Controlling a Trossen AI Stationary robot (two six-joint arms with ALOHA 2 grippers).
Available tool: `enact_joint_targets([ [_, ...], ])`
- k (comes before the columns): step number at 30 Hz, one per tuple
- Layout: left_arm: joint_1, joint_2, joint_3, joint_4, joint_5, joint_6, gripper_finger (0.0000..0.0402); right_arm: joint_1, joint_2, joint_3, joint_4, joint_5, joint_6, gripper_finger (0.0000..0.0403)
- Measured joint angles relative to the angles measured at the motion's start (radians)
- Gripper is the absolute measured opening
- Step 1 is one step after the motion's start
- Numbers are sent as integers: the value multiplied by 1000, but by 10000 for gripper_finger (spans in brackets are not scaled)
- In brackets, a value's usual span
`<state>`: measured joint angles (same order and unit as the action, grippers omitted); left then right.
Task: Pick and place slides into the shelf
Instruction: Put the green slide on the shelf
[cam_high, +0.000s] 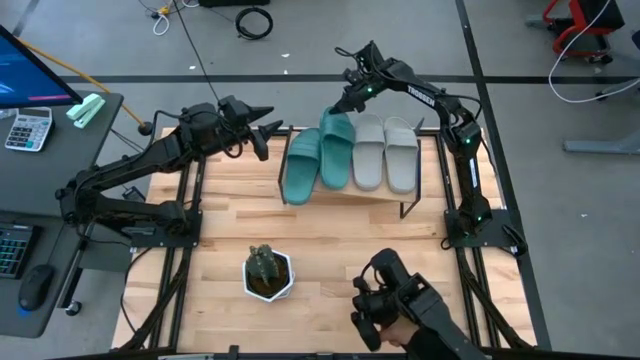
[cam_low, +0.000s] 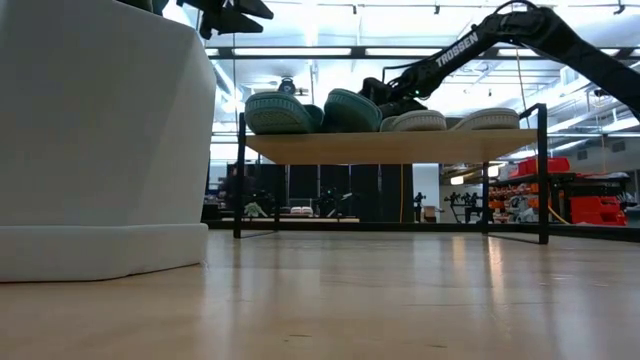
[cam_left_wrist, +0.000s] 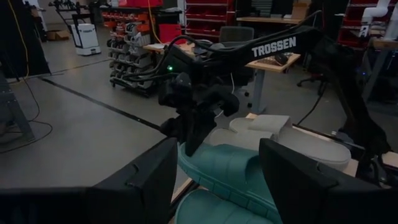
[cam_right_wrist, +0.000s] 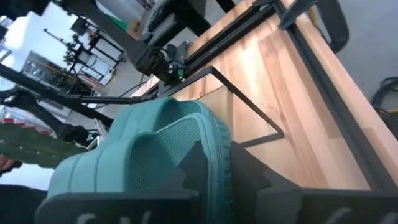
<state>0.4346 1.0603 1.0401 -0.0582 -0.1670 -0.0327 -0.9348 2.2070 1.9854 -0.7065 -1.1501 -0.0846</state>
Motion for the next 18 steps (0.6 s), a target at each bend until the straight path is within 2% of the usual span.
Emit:
enact_joint_targets([
  [8, 1, 0, 0, -12, 0, 19, 231, -4, -18, 0, -10, 104, 5, 43],
  [18, 35, 0, 0, -17, 0, 26, 231, -5, -53, 2, -4, 127, 4, 43],
])
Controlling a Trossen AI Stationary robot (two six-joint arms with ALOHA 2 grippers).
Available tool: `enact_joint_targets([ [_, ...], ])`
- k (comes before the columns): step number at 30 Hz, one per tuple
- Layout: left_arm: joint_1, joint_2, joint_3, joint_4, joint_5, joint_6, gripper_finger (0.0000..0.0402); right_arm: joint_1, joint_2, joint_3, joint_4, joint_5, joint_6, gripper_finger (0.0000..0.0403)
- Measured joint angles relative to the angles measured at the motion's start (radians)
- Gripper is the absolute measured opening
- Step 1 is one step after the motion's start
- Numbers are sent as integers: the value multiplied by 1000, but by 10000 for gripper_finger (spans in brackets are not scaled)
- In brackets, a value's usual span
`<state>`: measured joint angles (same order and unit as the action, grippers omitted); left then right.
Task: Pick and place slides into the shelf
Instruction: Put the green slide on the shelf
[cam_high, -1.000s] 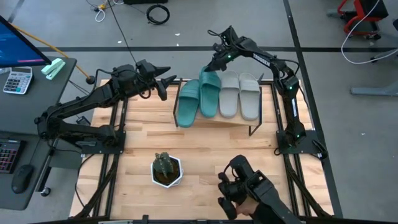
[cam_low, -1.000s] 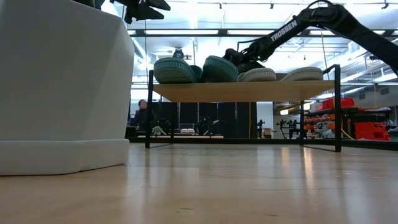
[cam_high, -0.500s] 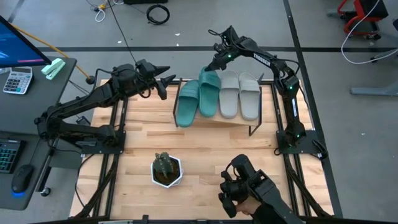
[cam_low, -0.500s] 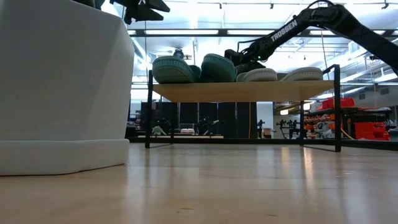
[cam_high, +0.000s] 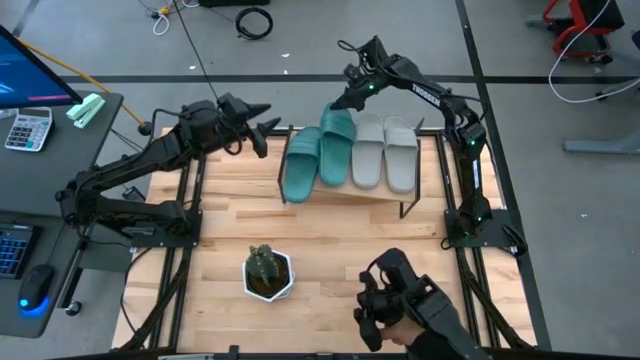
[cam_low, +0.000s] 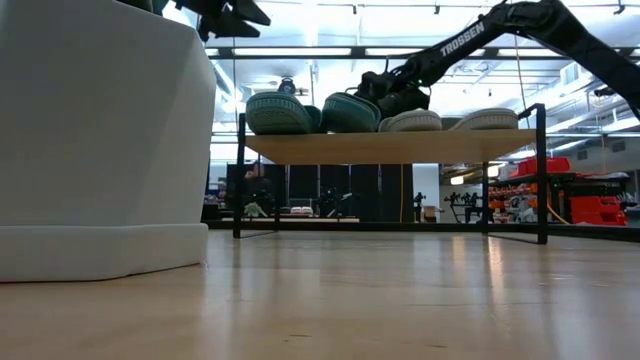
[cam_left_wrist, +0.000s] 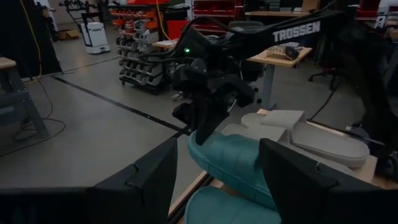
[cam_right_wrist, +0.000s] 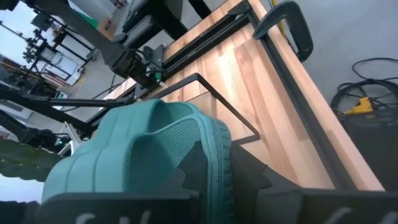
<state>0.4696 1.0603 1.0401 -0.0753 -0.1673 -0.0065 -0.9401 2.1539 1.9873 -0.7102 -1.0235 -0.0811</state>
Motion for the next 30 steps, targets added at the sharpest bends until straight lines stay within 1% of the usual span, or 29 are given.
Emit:
enact_joint_targets([
  [9, 12, 0, 0, -3, 0, 2, 231, 1, -1, 1, -2, 75, -18, 43],
  [16, 12, 0, 0, -3, 0, 2, 231, 1, -1, 1, -3, 76, -46, 43],
  [19, 12, 0, 0, -4, 0, 2, 231, 2, -1, 1, -7, 51, -47, 43],
  [30, 12, 0, 0, -3, 0, 1, 231, 6, -8, 2, -8, 22, -43, 43],
])
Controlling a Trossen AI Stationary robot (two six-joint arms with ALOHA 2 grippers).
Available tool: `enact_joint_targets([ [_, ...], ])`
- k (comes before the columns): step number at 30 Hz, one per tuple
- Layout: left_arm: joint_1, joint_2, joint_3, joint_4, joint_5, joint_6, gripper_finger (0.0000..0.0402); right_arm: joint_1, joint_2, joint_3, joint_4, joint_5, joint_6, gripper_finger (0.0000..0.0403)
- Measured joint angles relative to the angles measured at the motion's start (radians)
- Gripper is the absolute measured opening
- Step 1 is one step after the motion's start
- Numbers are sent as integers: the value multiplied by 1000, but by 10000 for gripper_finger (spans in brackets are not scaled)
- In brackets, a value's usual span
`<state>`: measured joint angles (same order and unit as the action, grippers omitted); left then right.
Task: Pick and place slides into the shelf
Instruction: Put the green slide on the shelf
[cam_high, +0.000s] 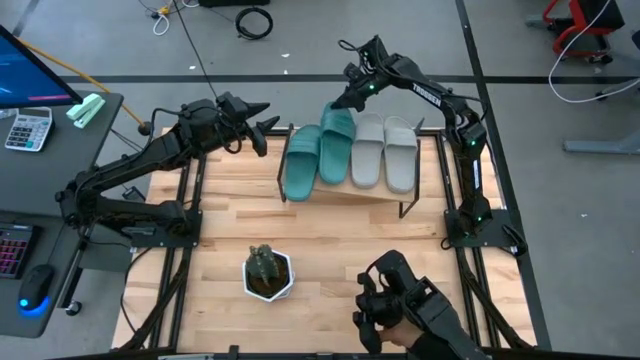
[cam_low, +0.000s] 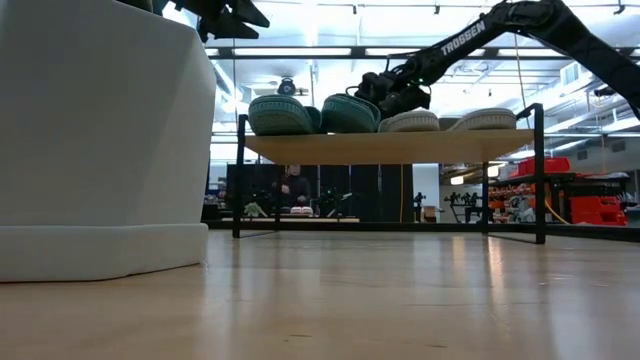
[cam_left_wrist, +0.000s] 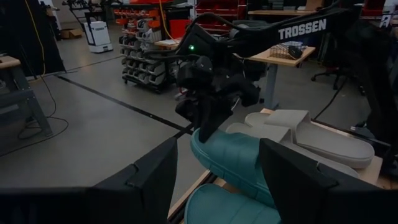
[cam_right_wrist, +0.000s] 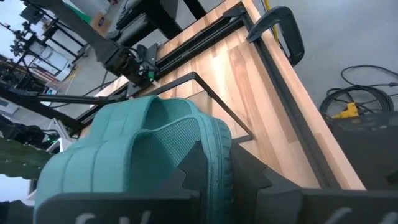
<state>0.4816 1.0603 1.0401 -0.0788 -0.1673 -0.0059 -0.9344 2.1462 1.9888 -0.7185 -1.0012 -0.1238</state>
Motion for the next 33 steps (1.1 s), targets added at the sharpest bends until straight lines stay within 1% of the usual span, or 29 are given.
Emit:
enact_joint_targets([
  [5, 0, 0, 0, 0, 0, 0, 231, 0, -50, 0, 0, -18, 5, 43],
  [11, 0, 0, 0, -1, 0, 18, 231, 19, -104, 0, -23, -46, 75, 43],
  [18, 0, 0, 0, -1, -4, 40, 231, 97, -114, 0, -88, -51, 92, 43],
  [23, 0, 0, 0, -15, -4, 40, 231, 107, -116, 0, -114, -52, 166, 43],
  [26, 0, 0, 0, -37, -4, 34, 231, 117, -137, 0, -199, -28, 134, 43],
  [29, 0, 0, 0, -55, -4, 20, 231, 129, -165, 0, -254, 34, 124, 43],
  [33, 0, 0, 0, -56, -4, 18, 225, 134, -177, 0, -283, 152, 214, 43],
])
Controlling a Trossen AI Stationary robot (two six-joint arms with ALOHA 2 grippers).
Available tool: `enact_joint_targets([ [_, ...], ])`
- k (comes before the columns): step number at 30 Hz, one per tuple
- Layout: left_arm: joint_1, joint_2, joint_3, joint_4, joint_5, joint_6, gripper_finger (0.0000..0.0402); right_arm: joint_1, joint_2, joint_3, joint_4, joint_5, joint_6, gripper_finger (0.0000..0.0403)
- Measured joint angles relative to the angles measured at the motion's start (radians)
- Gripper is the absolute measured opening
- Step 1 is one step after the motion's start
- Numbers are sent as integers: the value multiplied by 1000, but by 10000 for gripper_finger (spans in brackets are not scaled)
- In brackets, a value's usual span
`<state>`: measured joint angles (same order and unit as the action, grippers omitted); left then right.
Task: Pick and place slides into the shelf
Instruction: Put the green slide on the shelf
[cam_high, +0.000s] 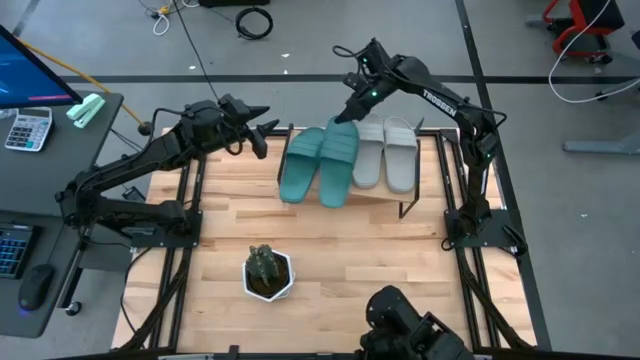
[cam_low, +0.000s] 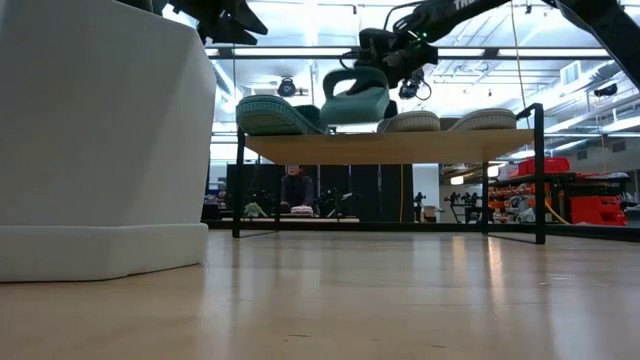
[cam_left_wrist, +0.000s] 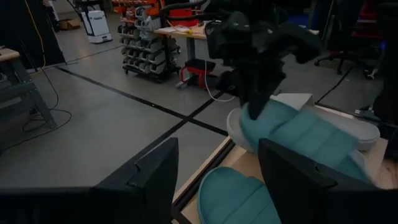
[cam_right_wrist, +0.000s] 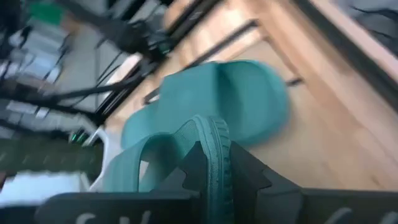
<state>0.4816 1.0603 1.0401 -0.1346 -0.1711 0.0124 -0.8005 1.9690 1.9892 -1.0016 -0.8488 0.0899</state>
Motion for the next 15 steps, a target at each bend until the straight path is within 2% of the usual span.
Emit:
enact_joint_targets([
  [5, 0, 0, 0, 2, 0, 7, 209, 18, 0, 0, -10, 34, 89, 43],
  [10, 0, 0, 0, 2, 0, 7, 193, 45, 0, 0, -62, 41, 100, 43],
  [15, 0, 0, 0, 3, 0, 8, 180, 58, 0, 0, -59, 154, 105, 43],
])
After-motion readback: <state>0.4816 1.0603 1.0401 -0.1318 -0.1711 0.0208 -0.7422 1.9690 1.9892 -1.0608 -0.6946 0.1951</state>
